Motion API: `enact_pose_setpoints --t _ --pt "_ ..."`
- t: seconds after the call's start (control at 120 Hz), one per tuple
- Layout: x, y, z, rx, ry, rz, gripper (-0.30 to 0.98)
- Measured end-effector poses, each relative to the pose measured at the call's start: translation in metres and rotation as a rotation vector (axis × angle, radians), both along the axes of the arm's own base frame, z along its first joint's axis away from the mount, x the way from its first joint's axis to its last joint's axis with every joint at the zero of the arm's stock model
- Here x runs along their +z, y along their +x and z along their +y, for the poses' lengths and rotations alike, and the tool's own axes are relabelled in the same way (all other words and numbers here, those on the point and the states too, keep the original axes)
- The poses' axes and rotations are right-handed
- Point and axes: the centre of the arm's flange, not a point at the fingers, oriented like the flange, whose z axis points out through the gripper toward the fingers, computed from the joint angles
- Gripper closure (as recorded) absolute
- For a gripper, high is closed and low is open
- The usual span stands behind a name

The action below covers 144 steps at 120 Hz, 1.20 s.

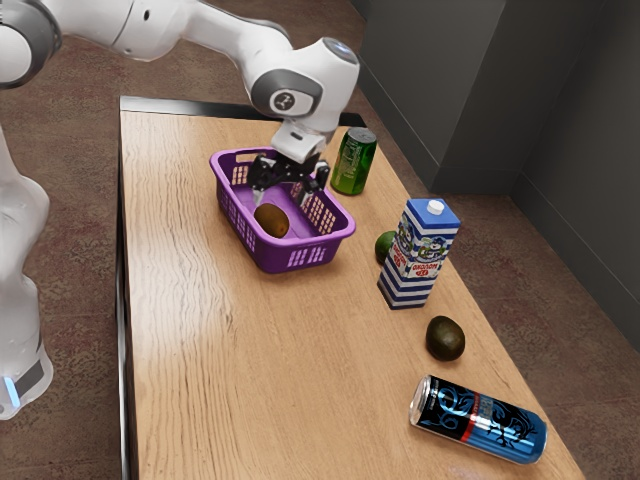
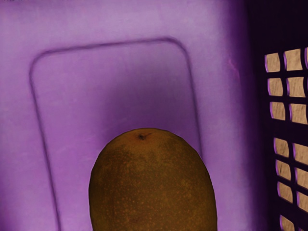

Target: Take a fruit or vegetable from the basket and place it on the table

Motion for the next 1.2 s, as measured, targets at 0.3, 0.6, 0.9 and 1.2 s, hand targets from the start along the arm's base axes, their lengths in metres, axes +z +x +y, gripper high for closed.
enact_pose_setpoints --t 0.3,0.6,0.9,1.2 --pt "-0.016 0.002 -0.001 -0.034 -0.004 -0.020 0.00" --pt "-0.030 0.004 0.004 -0.038 -0.011 -0.034 0.00" --pt "-0.043 0.005 0.005 -0.045 -0.011 -0.047 0.00" --pt "-0.054 0.004 0.004 -0.049 -0.017 -0.051 0.00"
